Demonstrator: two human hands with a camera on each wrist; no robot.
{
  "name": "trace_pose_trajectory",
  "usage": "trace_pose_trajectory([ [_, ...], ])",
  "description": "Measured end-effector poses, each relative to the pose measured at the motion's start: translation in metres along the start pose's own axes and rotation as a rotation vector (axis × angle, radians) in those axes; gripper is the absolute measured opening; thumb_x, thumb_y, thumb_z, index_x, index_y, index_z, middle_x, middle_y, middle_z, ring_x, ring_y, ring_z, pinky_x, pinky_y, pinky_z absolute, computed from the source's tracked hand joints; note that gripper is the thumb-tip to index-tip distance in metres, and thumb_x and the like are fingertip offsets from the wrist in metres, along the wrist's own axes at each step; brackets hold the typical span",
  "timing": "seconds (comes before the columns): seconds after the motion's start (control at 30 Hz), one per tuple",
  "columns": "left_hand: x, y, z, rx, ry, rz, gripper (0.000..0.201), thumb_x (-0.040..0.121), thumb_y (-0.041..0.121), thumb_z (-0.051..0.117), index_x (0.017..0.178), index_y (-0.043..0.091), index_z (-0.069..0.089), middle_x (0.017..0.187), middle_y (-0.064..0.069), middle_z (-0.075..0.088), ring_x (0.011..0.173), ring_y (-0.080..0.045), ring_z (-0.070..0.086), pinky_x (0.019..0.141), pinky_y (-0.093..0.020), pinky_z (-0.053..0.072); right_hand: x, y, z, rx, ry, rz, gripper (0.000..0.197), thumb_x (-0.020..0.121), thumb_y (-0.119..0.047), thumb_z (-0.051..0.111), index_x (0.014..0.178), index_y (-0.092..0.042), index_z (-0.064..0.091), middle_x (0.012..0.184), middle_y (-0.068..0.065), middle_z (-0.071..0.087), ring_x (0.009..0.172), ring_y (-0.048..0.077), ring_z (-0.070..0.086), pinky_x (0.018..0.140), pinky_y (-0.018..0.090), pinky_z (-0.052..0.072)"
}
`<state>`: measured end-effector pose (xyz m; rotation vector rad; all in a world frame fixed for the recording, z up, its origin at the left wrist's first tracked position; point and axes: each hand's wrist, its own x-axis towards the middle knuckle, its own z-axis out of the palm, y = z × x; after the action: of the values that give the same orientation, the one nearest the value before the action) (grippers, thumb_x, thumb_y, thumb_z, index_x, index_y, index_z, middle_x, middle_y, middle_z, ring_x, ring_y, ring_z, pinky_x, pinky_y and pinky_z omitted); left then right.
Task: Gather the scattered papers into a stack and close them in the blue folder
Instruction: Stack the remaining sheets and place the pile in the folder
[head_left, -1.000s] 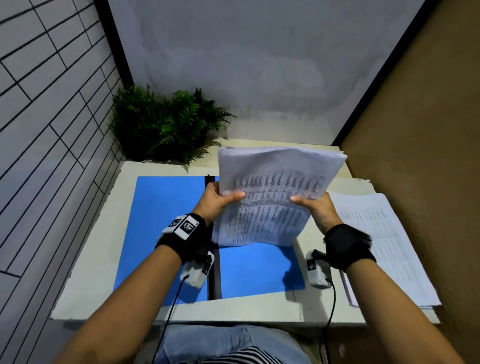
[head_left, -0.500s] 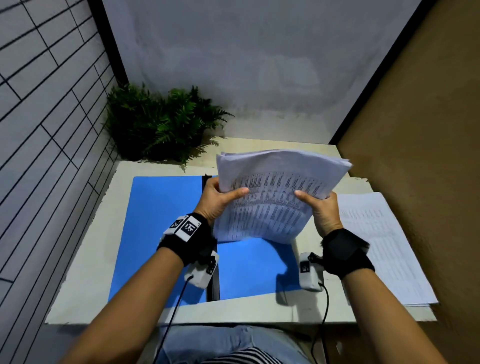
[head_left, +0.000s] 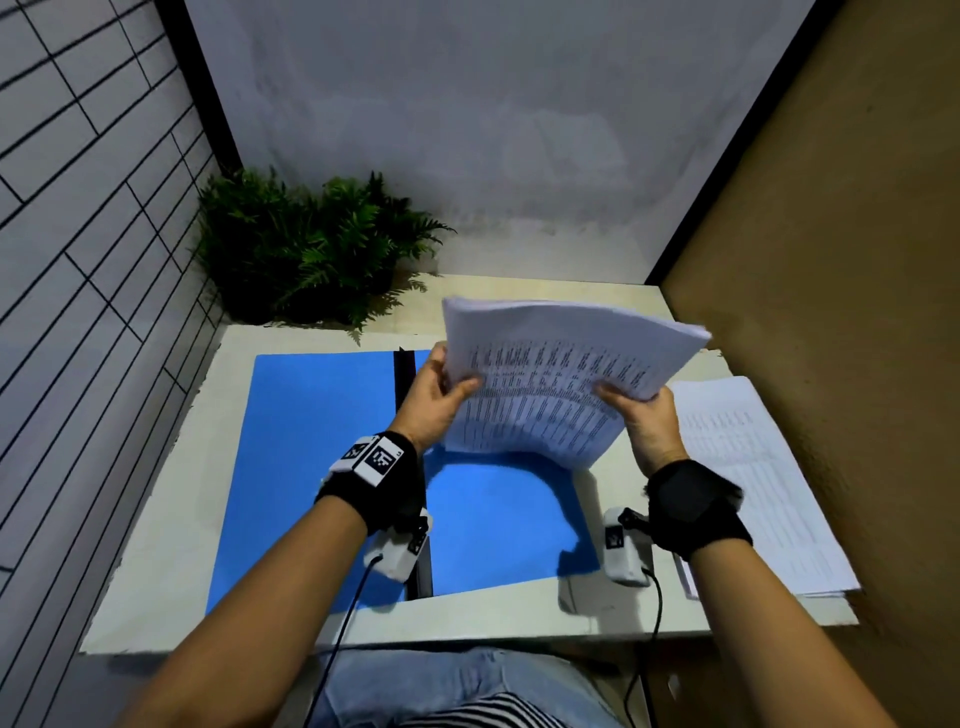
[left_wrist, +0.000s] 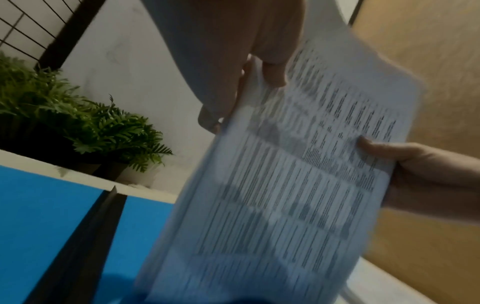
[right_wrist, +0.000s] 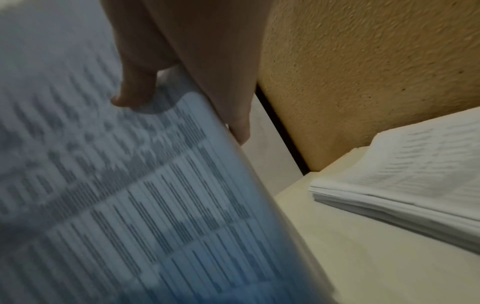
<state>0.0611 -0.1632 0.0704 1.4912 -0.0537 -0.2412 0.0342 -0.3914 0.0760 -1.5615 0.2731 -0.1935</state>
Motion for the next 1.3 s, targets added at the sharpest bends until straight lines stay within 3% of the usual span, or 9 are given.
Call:
trace_pose_trajectory([
  [0.1, 0.004, -0.018, 0.005, 0.185, -0.050, -0.050, 0.045, 0.092, 0.009, 0.045, 0.135, 0.007, 0.031, 0.126, -0.012, 0.050, 0.113, -0.017, 0.045, 0.102, -0.036, 0.038, -0.001, 0.020, 0.005, -0.072, -0.007, 0.111, 0.032, 0.079, 0.009, 0.062, 0.107, -0.005, 0.060, 0.104, 0.004, 0.064, 0.091, 0.019, 0.061, 0.078, 0.020, 0.055],
  [0.23, 0.013, -0.038, 0.013, 0.387, -0.036, -0.070, 0.036, 0.093, 0.010, 0.043, 0.127, -0.001, 0.042, 0.123, -0.019, 0.054, 0.112, -0.024, 0.049, 0.093, -0.028, 0.036, -0.003, 0.051, 0.009, -0.218, 0.043, 0.287, 0.038, 0.086, 0.003, 0.059, 0.123, 0.009, 0.052, 0.126, 0.021, 0.057, 0.116, 0.034, 0.055, 0.101, 0.043, 0.044],
  [0.33, 0.015, -0.032, 0.020, 0.365, 0.052, -0.035, 0.030, 0.092, 0.008, 0.046, 0.120, -0.003, 0.047, 0.104, -0.009, 0.056, 0.098, -0.020, 0.052, 0.087, -0.028, 0.040, -0.002, 0.046, 0.000, -0.246, 0.111, 0.235, 0.038, 0.089, -0.001, 0.056, 0.124, 0.009, 0.049, 0.118, 0.014, 0.059, 0.113, 0.027, 0.055, 0.100, 0.037, 0.043],
  [0.47, 0.013, -0.025, 0.057, 0.241, 0.082, 0.037, 0.045, 0.091, 0.010, 0.047, 0.133, 0.004, 0.034, 0.128, -0.008, 0.052, 0.115, -0.019, 0.050, 0.104, -0.035, 0.039, 0.005, 0.030, -0.042, -0.280, 0.190, 0.153, 0.053, 0.089, -0.011, 0.058, 0.137, 0.003, 0.039, 0.140, 0.018, 0.048, 0.131, 0.033, 0.044, 0.112, 0.044, 0.035],
  [0.53, 0.014, -0.031, 0.083, 0.242, 0.042, 0.048, 0.045, 0.092, 0.009, 0.044, 0.134, 0.004, 0.030, 0.135, -0.012, 0.048, 0.121, -0.022, 0.048, 0.107, -0.036, 0.036, 0.008, 0.029, -0.070, -0.348, 0.207, 0.146, 0.049, 0.089, -0.014, 0.057, 0.132, 0.004, 0.043, 0.138, 0.022, 0.050, 0.128, 0.036, 0.047, 0.109, 0.050, 0.037],
  [0.7, 0.014, -0.055, 0.168, 0.228, -0.073, -0.054, 0.045, 0.090, 0.009, 0.048, 0.131, 0.005, 0.032, 0.135, -0.017, 0.050, 0.122, -0.030, 0.051, 0.106, -0.048, 0.041, 0.005, 0.032, -0.161, -0.529, 0.243, 0.205, 0.025, 0.090, -0.006, 0.051, 0.114, 0.001, 0.053, 0.116, 0.020, 0.062, 0.105, 0.032, 0.059, 0.090, 0.036, 0.047],
  [1.0, 0.025, -0.124, 0.276, 0.462, -0.109, -0.254, 0.055, 0.085, 0.012, 0.056, 0.134, 0.002, 0.032, 0.136, -0.021, 0.043, 0.125, -0.036, 0.044, 0.105, -0.042, 0.038, 0.024, 0.075, -0.265, -0.789, 0.204, 0.476, 0.044, 0.090, -0.011, 0.057, 0.130, 0.001, 0.044, 0.131, 0.023, 0.053, 0.120, 0.040, 0.050, 0.101, 0.049, 0.043],
  [1.17, 0.027, -0.145, 0.299, 0.461, -0.054, -0.470, 0.077, 0.087, 0.020, 0.054, 0.145, 0.002, 0.006, 0.153, -0.018, 0.014, 0.140, -0.031, 0.024, 0.115, -0.039, 0.026, 0.030, 0.104, -0.273, -0.882, 0.107, 0.678, 0.066, 0.090, -0.017, 0.058, 0.144, -0.004, 0.021, 0.151, 0.022, 0.017, 0.135, 0.044, 0.027, 0.111, 0.052, 0.030],
  [1.3, 0.038, -0.151, 0.308, 0.344, 0.028, -0.505, 0.064, 0.088, 0.018, 0.053, 0.139, -0.001, 0.020, 0.146, -0.021, 0.030, 0.132, -0.032, 0.036, 0.106, -0.039, 0.034, 0.033, 0.119, -0.280, -0.936, 0.147, 0.711, 0.071, 0.089, -0.020, 0.059, 0.144, 0.001, 0.019, 0.151, 0.023, 0.021, 0.137, 0.042, 0.024, 0.112, 0.050, 0.028],
])
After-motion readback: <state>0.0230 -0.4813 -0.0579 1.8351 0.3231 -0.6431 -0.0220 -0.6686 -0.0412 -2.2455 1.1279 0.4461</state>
